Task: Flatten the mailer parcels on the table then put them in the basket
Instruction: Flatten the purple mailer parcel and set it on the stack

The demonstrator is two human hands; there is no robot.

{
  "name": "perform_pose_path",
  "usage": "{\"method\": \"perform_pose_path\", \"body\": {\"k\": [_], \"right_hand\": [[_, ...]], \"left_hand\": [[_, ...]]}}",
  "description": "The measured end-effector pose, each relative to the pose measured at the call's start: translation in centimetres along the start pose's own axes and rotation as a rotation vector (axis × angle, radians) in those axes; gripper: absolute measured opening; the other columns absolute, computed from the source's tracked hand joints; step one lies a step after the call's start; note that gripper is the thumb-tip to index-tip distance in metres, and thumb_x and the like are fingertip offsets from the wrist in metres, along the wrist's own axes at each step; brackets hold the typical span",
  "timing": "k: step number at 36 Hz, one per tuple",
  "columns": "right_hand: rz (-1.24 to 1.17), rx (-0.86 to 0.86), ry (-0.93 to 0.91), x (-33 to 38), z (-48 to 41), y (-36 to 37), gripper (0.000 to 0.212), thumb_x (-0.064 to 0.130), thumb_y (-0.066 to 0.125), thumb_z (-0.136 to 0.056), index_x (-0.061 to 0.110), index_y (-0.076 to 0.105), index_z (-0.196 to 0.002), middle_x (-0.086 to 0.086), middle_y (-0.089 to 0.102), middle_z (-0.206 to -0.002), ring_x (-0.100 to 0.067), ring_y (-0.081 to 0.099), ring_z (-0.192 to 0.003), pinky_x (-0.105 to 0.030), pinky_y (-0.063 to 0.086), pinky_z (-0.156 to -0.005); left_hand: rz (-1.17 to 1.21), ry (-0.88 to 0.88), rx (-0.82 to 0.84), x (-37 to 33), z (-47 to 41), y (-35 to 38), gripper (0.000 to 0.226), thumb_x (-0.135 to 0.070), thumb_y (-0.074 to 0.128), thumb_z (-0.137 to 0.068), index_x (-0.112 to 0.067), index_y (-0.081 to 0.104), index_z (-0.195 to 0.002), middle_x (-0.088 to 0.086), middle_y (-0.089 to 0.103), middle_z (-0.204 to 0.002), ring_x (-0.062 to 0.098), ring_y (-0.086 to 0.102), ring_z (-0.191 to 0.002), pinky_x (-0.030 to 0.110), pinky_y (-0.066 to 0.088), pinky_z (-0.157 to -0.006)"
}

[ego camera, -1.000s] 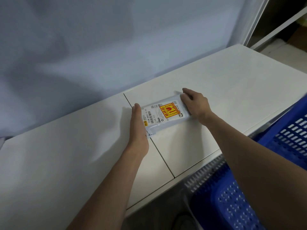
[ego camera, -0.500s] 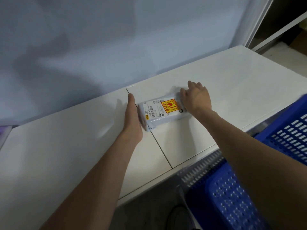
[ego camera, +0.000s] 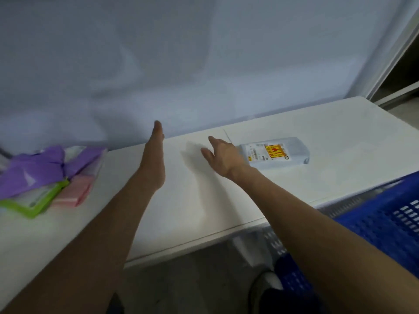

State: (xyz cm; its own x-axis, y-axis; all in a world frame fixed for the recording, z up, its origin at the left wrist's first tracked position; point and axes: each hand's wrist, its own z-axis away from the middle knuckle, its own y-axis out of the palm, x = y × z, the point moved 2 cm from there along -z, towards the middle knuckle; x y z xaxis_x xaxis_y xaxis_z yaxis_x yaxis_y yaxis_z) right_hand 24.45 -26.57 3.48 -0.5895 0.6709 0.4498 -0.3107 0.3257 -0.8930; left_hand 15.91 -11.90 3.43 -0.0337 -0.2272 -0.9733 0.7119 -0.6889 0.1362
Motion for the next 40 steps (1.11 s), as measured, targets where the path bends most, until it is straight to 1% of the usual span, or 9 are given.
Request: {"method": "perform_pose_path", "body": {"k": [5, 8, 11, 14, 19, 24, 30, 34, 40], "right_hand": [[-0.082, 0.019, -0.027, 7.8, 0.2, 1.5, 0.055, 0.040, 0.038, -0.101, 0.007, 0.036, -0.145, -0.014, 0.050, -0.141, -0.034, 0.047, -0.128, -0.038, 0.037, -0.105], [-0.122, 0.054, -0.032, 10.8, 0.3, 2.5, 0.055, 0.040, 0.038, -0.101, 0.008, 0.034, -0.147, -0.012, 0.049, -0.143, -0.032, 0.045, -0.131, -0.035, 0.034, -0.107], [-0.176, 0.081, -0.036, 13.5, 0.3, 3.7, 0.054, 0.039, 0.038, -0.102, 0.009, 0.035, -0.147, -0.009, 0.046, -0.146, -0.028, 0.041, -0.135, -0.031, 0.030, -0.109], [-0.260, 0.122, -0.018, 16.2, 0.6, 5.1, 0.055, 0.040, 0.039, -0.101, 0.011, 0.036, -0.147, -0.005, 0.046, -0.147, -0.024, 0.041, -0.136, -0.030, 0.029, -0.110], [-0.325, 0.184, -0.048, 21.1, 0.5, 8.1, 0.052, 0.038, 0.042, -0.100, 0.013, 0.039, -0.146, -0.004, 0.049, -0.144, -0.023, 0.044, -0.133, -0.028, 0.031, -0.108], [-0.345, 0.241, -0.063, 23.8, 0.1, 10.6, 0.047, 0.035, 0.043, -0.100, 0.014, 0.044, -0.142, -0.007, 0.052, -0.141, -0.026, 0.047, -0.129, -0.030, 0.034, -0.108], [-0.411, 0.259, -0.026, 25.7, -1.1, 13.2, 0.043, 0.035, 0.046, -0.099, 0.015, 0.053, -0.136, -0.005, 0.060, -0.128, -0.025, 0.052, -0.120, -0.027, 0.038, -0.100], [-0.432, 0.278, 0.016, 25.8, -1.7, 14.6, 0.021, 0.039, 0.046, -0.097, 0.019, 0.052, -0.097, 0.002, 0.051, -0.094, -0.019, 0.045, -0.089, -0.023, 0.036, -0.074], [-0.505, 0.285, 0.025, 25.5, -2.0, 14.6, 0.045, 0.037, 0.050, -0.097, 0.014, 0.052, -0.136, -0.006, 0.057, -0.134, -0.025, 0.051, -0.124, -0.031, 0.039, -0.104]], "left_hand": [[0.028, 0.018, -0.080, -2.5, 1.6, -8.7, 0.064, -0.056, 0.036, -0.096, -0.020, 0.027, -0.149, -0.007, 0.032, -0.152, 0.005, 0.033, -0.136, 0.019, 0.018, -0.101], [0.049, 0.022, -0.122, -3.2, 2.8, -12.8, 0.060, -0.058, 0.042, -0.093, -0.021, 0.043, -0.141, -0.015, 0.050, -0.126, -0.007, 0.052, -0.099, 0.011, 0.031, -0.088], [0.094, 0.012, -0.130, -3.8, 3.4, -17.2, 0.049, -0.067, 0.058, -0.077, -0.028, 0.063, -0.107, -0.010, 0.061, -0.116, 0.004, 0.062, -0.096, 0.023, 0.043, -0.078], [0.099, -0.058, -0.085, -3.7, 3.6, -21.1, 0.049, -0.075, 0.059, -0.070, -0.027, 0.058, -0.078, -0.002, 0.059, -0.080, 0.014, 0.046, -0.049, 0.027, 0.025, -0.048], [0.118, -0.045, -0.217, -4.1, 4.1, -25.6, 0.059, -0.065, 0.052, -0.084, -0.016, 0.065, -0.113, 0.008, 0.071, -0.107, 0.026, 0.068, -0.090, 0.035, 0.055, -0.074], [0.127, 0.001, -0.368, -3.5, 3.3, -29.2, 0.031, -0.036, 0.040, -0.101, -0.021, 0.054, -0.124, -0.007, 0.061, -0.102, -0.001, 0.057, -0.078, 0.008, 0.046, -0.050], [0.301, -0.298, -0.396, -1.7, 2.1, -32.3, 0.024, -0.033, 0.048, -0.097, -0.013, 0.047, -0.083, 0.006, 0.039, -0.077, 0.015, 0.041, -0.068, 0.026, 0.041, -0.068], [0.490, -0.310, -0.430, -1.0, 0.8, -32.6, 0.031, -0.031, 0.046, -0.098, -0.005, 0.047, -0.079, 0.008, 0.039, -0.077, 0.017, 0.041, -0.067, 0.026, 0.040, -0.065], [0.692, -0.272, -0.477, 0.1, -0.6, -33.2, 0.033, -0.029, 0.050, -0.097, -0.004, 0.049, -0.075, 0.011, 0.047, -0.077, 0.021, 0.050, -0.072, 0.034, 0.047, -0.086]]}}
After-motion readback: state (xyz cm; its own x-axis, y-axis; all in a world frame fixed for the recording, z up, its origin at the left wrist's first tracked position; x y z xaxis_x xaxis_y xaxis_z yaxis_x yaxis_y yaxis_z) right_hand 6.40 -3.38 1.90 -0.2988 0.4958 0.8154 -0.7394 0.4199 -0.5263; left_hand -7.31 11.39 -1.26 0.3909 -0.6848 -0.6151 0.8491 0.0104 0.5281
